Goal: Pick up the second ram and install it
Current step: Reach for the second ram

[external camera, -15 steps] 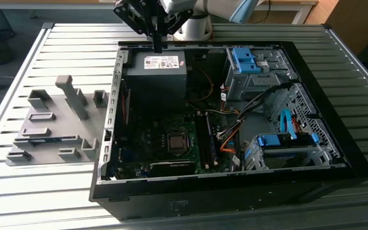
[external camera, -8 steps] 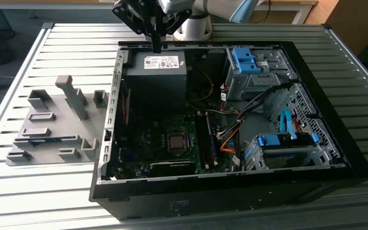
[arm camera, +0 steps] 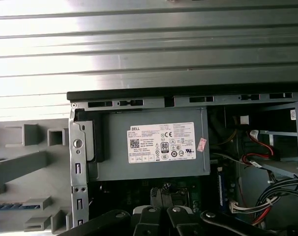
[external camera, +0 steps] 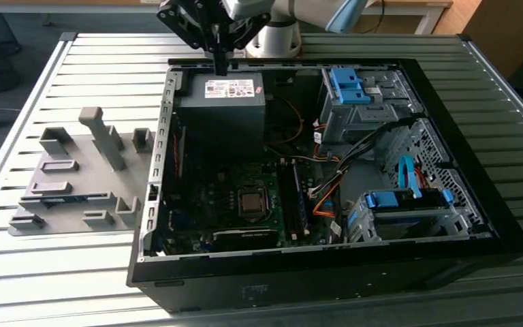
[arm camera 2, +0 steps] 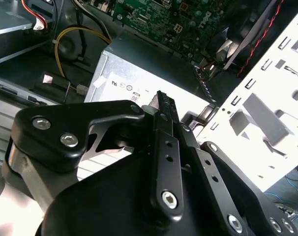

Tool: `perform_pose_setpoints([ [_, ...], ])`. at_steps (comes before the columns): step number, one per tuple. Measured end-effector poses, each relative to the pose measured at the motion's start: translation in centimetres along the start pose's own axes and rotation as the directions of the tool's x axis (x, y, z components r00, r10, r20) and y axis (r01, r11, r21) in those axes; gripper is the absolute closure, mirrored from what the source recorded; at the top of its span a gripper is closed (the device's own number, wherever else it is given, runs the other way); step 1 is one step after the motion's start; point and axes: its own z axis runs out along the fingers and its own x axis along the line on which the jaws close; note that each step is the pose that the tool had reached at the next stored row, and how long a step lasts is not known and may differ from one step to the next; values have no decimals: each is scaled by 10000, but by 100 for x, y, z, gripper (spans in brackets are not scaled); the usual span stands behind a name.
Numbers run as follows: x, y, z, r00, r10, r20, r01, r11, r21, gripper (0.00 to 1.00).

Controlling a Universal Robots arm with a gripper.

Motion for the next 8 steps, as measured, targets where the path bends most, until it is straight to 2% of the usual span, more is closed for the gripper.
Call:
perform_pose_setpoints([
  [8, 36, -3, 1, 10000, 0, -1, 0, 10000, 0, 89],
])
